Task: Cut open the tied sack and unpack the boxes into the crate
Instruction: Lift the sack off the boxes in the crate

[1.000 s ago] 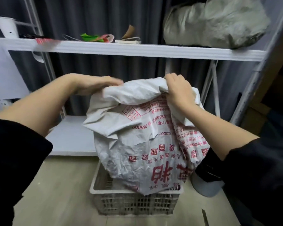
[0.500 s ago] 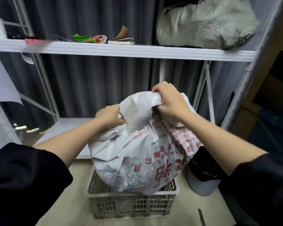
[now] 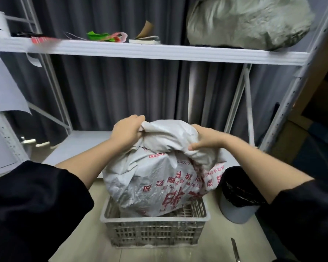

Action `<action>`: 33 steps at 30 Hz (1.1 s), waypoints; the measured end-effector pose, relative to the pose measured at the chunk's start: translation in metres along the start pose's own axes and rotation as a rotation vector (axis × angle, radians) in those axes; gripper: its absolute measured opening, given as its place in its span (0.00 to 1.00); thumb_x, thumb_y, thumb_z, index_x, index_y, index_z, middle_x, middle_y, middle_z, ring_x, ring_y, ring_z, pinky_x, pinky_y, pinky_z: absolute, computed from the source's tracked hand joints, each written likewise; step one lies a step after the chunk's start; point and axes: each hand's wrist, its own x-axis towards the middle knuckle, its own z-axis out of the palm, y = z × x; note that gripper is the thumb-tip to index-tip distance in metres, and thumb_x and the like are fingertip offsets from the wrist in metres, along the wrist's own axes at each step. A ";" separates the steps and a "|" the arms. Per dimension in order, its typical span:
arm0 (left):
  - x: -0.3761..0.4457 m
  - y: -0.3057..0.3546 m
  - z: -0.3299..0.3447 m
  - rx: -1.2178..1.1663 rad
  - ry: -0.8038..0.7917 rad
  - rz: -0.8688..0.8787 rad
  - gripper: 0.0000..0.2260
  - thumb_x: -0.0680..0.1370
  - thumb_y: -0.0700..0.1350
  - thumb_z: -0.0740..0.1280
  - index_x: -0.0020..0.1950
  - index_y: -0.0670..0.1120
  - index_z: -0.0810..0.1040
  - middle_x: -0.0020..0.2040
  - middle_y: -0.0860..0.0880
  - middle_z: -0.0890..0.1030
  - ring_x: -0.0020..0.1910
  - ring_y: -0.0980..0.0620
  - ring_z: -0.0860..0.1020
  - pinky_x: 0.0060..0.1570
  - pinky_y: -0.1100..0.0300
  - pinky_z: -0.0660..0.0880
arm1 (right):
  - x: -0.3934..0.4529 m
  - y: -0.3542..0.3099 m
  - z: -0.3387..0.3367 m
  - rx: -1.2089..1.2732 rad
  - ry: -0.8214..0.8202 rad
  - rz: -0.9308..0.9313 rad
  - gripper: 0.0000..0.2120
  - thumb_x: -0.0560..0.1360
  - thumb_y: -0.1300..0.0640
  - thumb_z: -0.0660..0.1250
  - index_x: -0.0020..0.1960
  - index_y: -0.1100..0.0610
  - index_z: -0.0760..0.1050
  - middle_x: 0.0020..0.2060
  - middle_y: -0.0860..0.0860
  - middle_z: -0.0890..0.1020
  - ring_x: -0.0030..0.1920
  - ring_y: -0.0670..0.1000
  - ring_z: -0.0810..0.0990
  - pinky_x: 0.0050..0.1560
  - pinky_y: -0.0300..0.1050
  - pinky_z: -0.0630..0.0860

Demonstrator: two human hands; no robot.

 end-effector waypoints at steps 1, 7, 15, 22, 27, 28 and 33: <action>-0.001 -0.001 0.002 0.008 -0.043 -0.024 0.05 0.75 0.44 0.62 0.43 0.48 0.65 0.41 0.49 0.70 0.44 0.41 0.75 0.38 0.52 0.71 | -0.001 -0.005 0.011 -0.063 0.089 -0.002 0.29 0.71 0.49 0.70 0.68 0.49 0.63 0.62 0.50 0.76 0.63 0.56 0.74 0.54 0.48 0.70; 0.030 -0.010 -0.053 0.092 0.281 -0.156 0.07 0.75 0.44 0.62 0.52 0.45 0.71 0.51 0.41 0.75 0.51 0.37 0.76 0.38 0.50 0.67 | -0.007 -0.054 -0.036 -0.325 0.830 -0.117 0.19 0.72 0.51 0.61 0.63 0.48 0.65 0.53 0.54 0.76 0.50 0.62 0.79 0.41 0.51 0.72; 0.035 -0.030 -0.057 0.120 0.018 -0.208 0.10 0.76 0.43 0.61 0.57 0.44 0.70 0.57 0.40 0.75 0.55 0.36 0.75 0.46 0.46 0.71 | 0.002 -0.066 -0.058 -0.289 0.584 -0.047 0.18 0.73 0.54 0.61 0.62 0.52 0.67 0.58 0.55 0.78 0.54 0.62 0.78 0.45 0.51 0.71; 0.051 -0.016 -0.081 0.243 0.177 -0.144 0.12 0.75 0.41 0.60 0.59 0.43 0.70 0.57 0.38 0.75 0.55 0.36 0.75 0.49 0.46 0.68 | 0.003 -0.056 -0.070 -0.382 0.715 -0.104 0.15 0.74 0.53 0.59 0.60 0.52 0.67 0.56 0.55 0.78 0.52 0.63 0.78 0.42 0.51 0.68; 0.051 -0.010 -0.079 0.342 0.100 -0.133 0.14 0.77 0.39 0.59 0.63 0.42 0.68 0.58 0.38 0.74 0.56 0.36 0.73 0.50 0.47 0.68 | 0.002 -0.063 -0.073 -0.434 0.666 -0.086 0.17 0.73 0.56 0.63 0.61 0.54 0.66 0.57 0.57 0.76 0.52 0.64 0.78 0.42 0.52 0.69; 0.054 -0.012 -0.081 0.341 0.051 -0.122 0.13 0.77 0.40 0.59 0.62 0.43 0.69 0.58 0.38 0.75 0.56 0.37 0.74 0.51 0.47 0.68 | 0.002 -0.064 -0.075 -0.476 0.652 -0.089 0.14 0.74 0.56 0.60 0.60 0.55 0.67 0.56 0.58 0.76 0.52 0.64 0.78 0.41 0.51 0.69; 0.042 -0.009 -0.081 0.366 0.279 -0.101 0.16 0.74 0.39 0.62 0.61 0.41 0.70 0.55 0.37 0.74 0.53 0.37 0.74 0.43 0.48 0.67 | -0.007 -0.061 -0.066 -0.319 0.867 -0.083 0.21 0.72 0.55 0.64 0.64 0.50 0.64 0.55 0.54 0.77 0.51 0.61 0.78 0.41 0.51 0.69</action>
